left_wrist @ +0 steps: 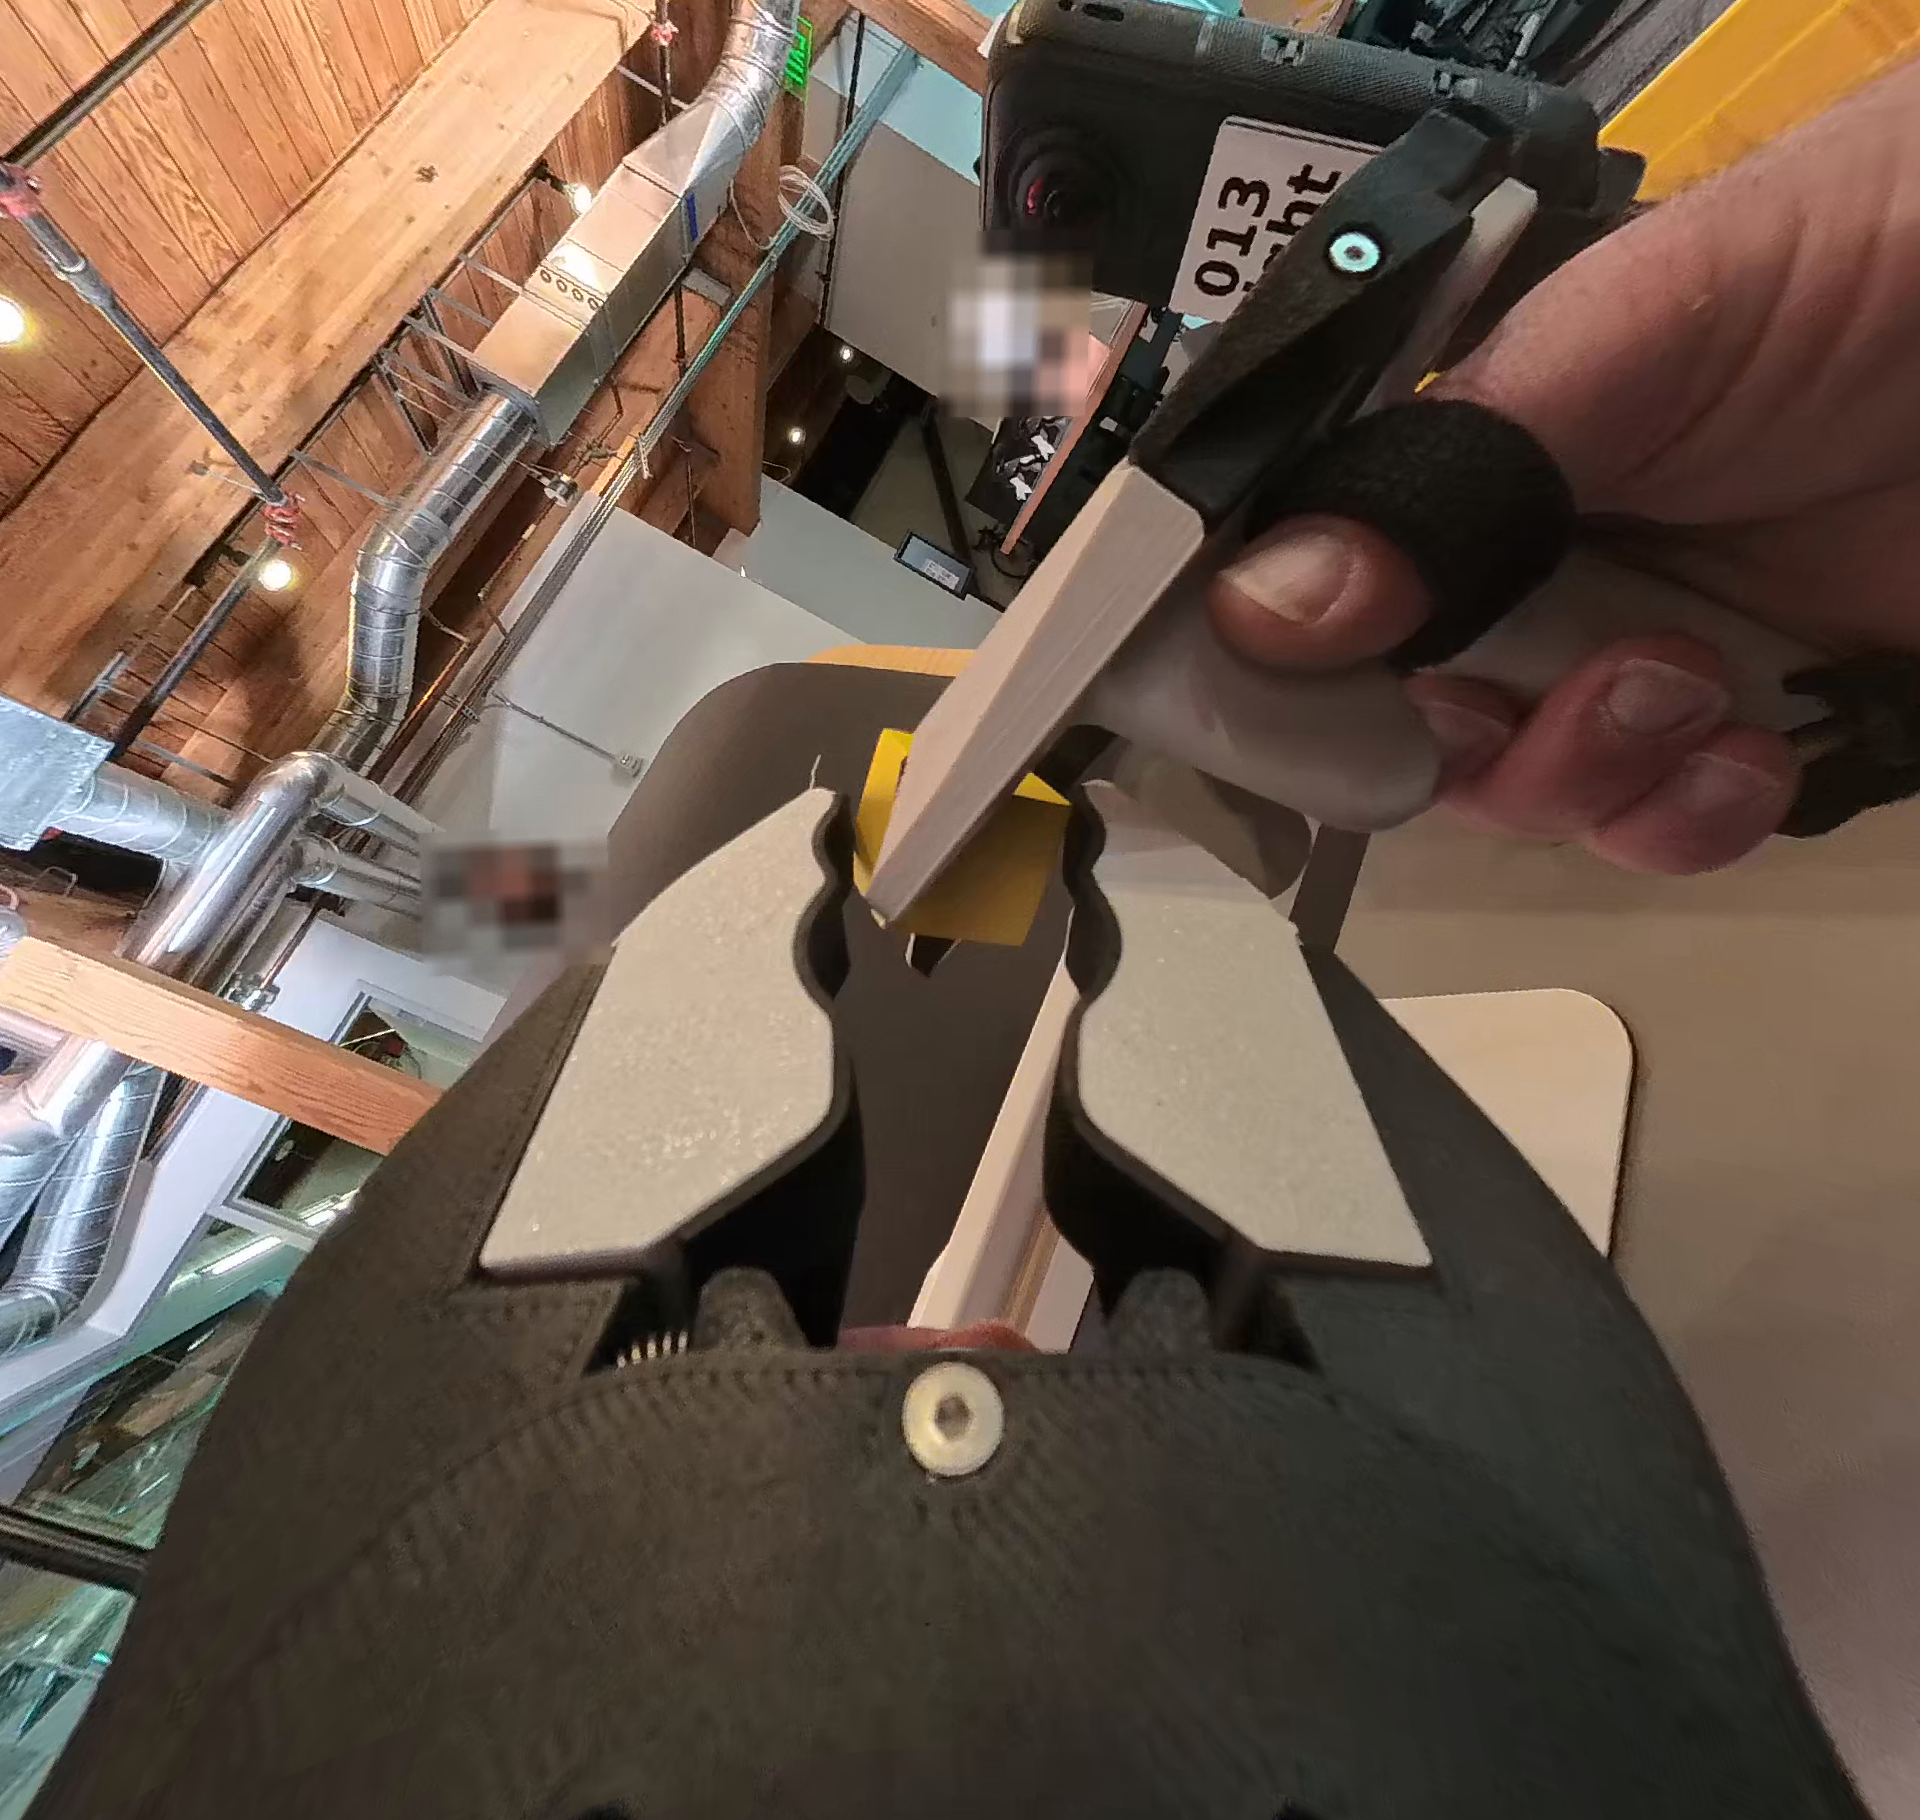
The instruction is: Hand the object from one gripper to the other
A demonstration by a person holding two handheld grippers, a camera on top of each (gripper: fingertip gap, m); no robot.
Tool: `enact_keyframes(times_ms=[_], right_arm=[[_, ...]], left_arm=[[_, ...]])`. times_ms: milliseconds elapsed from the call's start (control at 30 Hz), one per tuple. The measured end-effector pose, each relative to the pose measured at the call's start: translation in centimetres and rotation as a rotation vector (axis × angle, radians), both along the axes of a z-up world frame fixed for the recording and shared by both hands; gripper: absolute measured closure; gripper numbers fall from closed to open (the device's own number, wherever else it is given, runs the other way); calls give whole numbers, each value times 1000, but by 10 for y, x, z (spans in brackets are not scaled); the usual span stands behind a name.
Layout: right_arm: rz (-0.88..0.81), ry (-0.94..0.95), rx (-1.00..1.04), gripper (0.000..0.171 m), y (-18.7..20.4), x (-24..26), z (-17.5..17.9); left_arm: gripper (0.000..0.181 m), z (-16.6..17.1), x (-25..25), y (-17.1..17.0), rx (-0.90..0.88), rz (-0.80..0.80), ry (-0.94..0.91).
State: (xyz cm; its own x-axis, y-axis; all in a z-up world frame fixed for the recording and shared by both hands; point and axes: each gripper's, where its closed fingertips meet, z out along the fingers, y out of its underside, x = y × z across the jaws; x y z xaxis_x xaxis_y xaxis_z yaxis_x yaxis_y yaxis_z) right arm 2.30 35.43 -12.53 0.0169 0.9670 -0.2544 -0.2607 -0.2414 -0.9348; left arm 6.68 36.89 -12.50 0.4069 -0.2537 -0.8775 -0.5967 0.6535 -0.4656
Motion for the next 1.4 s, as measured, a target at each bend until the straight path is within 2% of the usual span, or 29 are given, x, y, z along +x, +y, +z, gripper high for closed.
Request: enact_keyframes(times_ms=[267,467,567,700,833,967,1100,1400], right_arm=[[18,-41,-3,129,-1,1,-3],[-30,-101,75,129,1,10,0],[-109,-182,194,128,4,20,1],[-245,-405,540,132,0,29,-5],[-268,-572,787,132,-11,29,-15],[-247,-693,946,134,-22,28,-25],[-219,-763,1028,136,-30,25,-32],[-175,-840,1081,142,-37,22,-43]], left_arm=[[144,-3,0,-1,-1,-4,25],[146,-4,-3,-2,-57,-29,29],[146,-4,-7,1,-132,-33,15],[146,-16,-5,-5,-315,-105,69],[146,-29,-5,-11,-489,-171,120],[146,-37,-6,-26,-618,-260,168],[146,-46,-8,-40,-710,-341,209],[147,-52,-10,-52,-767,-413,247]])
